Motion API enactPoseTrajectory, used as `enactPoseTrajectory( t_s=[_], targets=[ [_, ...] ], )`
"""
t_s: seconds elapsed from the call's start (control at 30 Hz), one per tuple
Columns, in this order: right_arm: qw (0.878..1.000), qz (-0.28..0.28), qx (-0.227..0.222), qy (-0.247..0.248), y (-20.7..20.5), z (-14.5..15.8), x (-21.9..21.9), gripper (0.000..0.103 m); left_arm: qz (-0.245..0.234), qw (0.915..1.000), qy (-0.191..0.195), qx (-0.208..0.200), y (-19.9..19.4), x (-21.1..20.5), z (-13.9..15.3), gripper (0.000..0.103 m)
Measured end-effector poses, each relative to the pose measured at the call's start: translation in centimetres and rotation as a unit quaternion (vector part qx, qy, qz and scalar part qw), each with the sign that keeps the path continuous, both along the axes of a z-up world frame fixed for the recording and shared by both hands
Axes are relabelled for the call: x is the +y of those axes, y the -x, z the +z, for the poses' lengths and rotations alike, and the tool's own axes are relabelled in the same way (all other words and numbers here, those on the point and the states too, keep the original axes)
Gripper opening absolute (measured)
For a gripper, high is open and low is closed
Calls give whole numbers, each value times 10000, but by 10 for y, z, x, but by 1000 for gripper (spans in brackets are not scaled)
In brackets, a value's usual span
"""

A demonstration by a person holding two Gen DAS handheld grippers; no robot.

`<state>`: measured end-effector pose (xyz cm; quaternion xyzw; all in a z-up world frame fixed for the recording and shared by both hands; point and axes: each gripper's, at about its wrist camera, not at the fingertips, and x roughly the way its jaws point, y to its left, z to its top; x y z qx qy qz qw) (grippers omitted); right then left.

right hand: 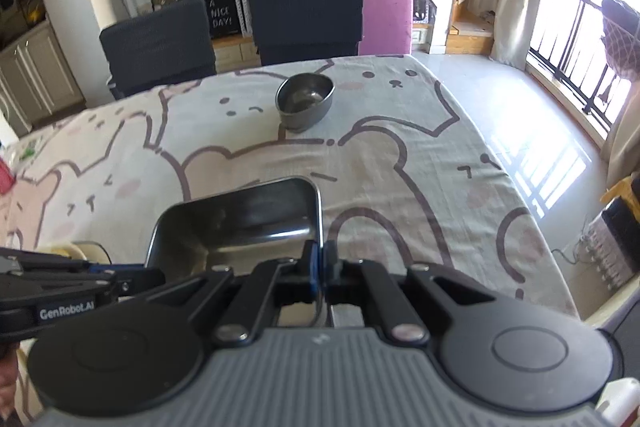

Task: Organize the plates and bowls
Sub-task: 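Lift the rectangular tray with both tools and carry it toward the stacked bowls, then carry the rectangular steel tray with both tools beside the stacked bowls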

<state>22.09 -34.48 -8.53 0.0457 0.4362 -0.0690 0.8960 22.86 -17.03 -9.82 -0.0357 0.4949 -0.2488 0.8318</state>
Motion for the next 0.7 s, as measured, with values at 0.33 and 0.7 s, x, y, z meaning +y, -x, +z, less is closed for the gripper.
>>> enactPoseTrajectory(
  t_s=[0.33, 0.7],
  targets=[
    [9990, 318, 276, 153, -5, -5, 12, 5, -45, 9992, -357, 200, -3, -3, -12, 7],
    [9975, 443, 459, 293, -7, -10, 17, 6, -192, 9978, -585, 235, -1, -8, -18, 8]
  ],
)
